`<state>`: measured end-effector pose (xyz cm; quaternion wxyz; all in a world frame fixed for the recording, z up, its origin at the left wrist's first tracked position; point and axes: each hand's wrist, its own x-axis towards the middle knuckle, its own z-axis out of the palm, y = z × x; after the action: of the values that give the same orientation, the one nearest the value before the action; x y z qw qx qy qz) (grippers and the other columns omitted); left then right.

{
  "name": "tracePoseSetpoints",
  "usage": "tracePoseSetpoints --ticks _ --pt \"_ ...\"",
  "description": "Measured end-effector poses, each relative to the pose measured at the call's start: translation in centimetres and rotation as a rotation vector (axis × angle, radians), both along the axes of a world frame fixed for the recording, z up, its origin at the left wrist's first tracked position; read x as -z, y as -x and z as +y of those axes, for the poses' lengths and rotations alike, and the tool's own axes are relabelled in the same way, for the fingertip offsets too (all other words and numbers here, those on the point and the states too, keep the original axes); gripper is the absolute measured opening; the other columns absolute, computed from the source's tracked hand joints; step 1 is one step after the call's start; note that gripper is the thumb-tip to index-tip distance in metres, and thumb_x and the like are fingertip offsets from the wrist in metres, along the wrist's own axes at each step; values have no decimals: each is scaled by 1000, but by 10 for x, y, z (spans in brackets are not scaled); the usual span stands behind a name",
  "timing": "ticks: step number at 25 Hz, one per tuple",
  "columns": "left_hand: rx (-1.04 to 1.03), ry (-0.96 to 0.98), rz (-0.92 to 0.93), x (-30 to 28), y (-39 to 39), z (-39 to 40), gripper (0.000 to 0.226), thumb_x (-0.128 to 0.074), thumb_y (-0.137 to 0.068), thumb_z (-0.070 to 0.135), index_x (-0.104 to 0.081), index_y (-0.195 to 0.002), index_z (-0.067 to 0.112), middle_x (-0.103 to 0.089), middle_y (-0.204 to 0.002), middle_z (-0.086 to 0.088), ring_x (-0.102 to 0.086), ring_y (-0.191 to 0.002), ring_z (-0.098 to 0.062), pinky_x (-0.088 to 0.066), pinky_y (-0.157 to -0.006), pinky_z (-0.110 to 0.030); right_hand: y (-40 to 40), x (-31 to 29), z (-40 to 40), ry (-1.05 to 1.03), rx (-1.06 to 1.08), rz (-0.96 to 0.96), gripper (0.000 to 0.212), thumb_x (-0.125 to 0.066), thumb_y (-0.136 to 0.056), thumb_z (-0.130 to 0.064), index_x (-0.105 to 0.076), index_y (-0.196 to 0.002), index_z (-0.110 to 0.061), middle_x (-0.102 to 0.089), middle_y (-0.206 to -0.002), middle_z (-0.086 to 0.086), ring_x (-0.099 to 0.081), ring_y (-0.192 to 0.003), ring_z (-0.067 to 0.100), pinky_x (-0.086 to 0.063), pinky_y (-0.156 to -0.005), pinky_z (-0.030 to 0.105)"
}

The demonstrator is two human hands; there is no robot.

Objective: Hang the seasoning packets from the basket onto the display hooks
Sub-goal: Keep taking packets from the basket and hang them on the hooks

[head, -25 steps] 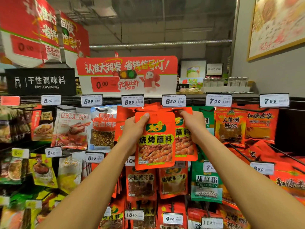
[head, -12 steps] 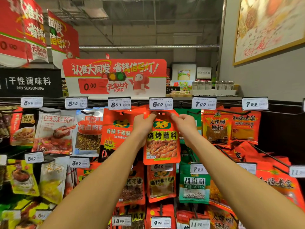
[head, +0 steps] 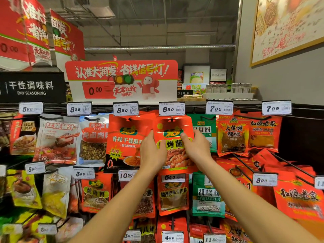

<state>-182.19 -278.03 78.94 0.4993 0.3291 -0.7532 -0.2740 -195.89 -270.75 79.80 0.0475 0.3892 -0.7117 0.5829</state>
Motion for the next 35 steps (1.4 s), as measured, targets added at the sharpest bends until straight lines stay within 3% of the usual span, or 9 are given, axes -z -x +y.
tracePoseSetpoints --ticks 2,4,10,16,19,21,23,26,35 --pt "2 -38 -59 10 12 -1 70 -55 -100 28 -21 -158 10 -42 -156 -11 -39 -144 -30 -33 -114 -41 1 4 -10 11 48 23 25 -56 -99 -44 -63 -103 -19 -61 -91 -8 -59 -92 22 -39 -74 34" --pt "-26 -98 -94 4 26 -9 71 -53 -101 25 -15 -160 13 -44 -154 -14 -40 -141 -33 -35 -112 -41 8 -1 -23 -25 85 -16 27 -56 -100 -42 -64 -101 -16 -65 -93 -3 -60 -94 27 -39 -74 34" --pt "-172 -209 -225 -19 56 -28 79 -63 -90 16 -23 -159 20 -62 -135 -11 -58 -123 -34 -49 -95 -41 33 -17 -54 -210 85 -185 39 -54 -100 -44 -64 -113 -9 -68 -113 14 -61 -105 36 -50 -88 41" --pt "-42 -191 -129 -11 37 -23 68 -58 -96 21 -29 -158 16 -55 -146 -10 -51 -133 -33 -42 -106 -37 34 -7 -32 -132 -38 -255 35 -52 -101 -45 -61 -112 -13 -71 -111 11 -68 -99 30 -54 -87 39" --pt "66 -137 3 -4 7 -8 48 -60 -97 27 -53 -143 13 -63 -126 7 -59 -124 -24 -45 -97 -30 25 2 9 -12 54 -83 34 -54 -101 -38 -65 -123 -15 -69 -107 -2 -59 -94 14 -44 -83 29" --pt "169 -167 101 3 -14 -1 28 -61 -97 27 -69 -122 16 -69 -113 8 -66 -107 -15 -50 -93 -31 17 11 37 105 55 -22 21 -56 -100 -31 -70 -109 -18 -68 -95 -9 -62 -88 14 -45 -80 30" --pt "304 -302 207 18 -36 7 14 -60 -99 22 -73 -95 18 -77 -89 1 -72 -80 -12 -57 -76 -31 7 25 60 161 -71 -162 18 -57 -100 -22 -70 -88 -15 -72 -76 -3 -68 -70 19 -51 -64 32" --pt "391 -511 197 66 -64 17 22 -56 -101 22 -73 -90 16 -78 -78 -5 -72 -64 -13 -57 -59 -21 -10 68 83 73 -276 -402 24 -55 -99 -9 -64 -77 -9 -68 -59 6 -62 -46 19 -44 -41 23" --pt "105 -1258 -18 330 -122 57 26 -48 -103 13 -66 -84 12 -67 -68 -4 -58 -51 -12 -45 -54 -24 -64 346 127 -469 -167 -890 25 -51 -101 -5 -60 -78 -4 -62 -55 10 -55 -38 17 -41 -39 23"
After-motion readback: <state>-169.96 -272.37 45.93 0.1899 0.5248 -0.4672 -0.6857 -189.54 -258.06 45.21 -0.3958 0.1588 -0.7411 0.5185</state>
